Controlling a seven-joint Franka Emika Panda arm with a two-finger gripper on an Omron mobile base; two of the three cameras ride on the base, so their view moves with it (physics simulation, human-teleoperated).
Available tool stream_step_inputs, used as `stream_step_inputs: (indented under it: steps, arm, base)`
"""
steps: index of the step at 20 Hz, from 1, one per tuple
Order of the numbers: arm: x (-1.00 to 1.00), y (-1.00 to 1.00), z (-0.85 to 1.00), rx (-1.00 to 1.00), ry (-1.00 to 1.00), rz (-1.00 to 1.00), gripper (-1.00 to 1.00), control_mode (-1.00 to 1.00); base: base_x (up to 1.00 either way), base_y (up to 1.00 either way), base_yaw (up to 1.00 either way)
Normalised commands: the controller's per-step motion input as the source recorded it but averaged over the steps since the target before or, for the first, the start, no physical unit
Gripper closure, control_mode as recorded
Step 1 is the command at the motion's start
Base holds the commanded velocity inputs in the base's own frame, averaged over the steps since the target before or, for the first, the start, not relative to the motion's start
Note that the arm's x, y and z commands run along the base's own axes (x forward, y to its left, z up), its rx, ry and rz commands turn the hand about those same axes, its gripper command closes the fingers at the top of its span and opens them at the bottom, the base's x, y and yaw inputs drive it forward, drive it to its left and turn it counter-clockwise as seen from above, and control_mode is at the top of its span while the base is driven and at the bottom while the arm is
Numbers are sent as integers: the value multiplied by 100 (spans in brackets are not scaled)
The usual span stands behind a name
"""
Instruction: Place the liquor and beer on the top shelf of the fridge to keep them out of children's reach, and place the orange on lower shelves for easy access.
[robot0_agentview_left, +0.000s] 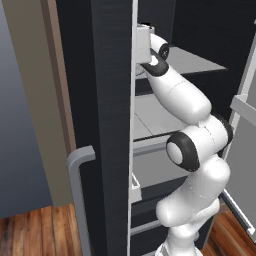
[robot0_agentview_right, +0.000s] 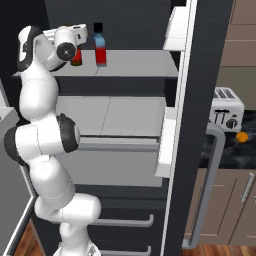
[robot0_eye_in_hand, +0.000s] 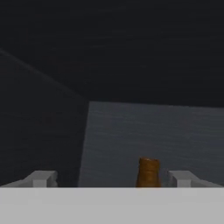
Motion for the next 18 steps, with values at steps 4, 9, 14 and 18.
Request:
stream_step_inputs:
  steps: [4, 9, 14, 18]
  arm:
    - [-49, -38, 0, -5, 0, -3, -100, -100]
    - [-64, -44, 0, -6, 0, 0, -100, -100]
    - [-81, -35, 0, -8, 5, 0, -100, -100]
    - [-82, -32, 0, -11, 17, 1, -100, -100]
  base:
    - [0, 0, 0]
    - [0, 0, 0]
    - [0, 0, 0]
    - [0, 0, 0]
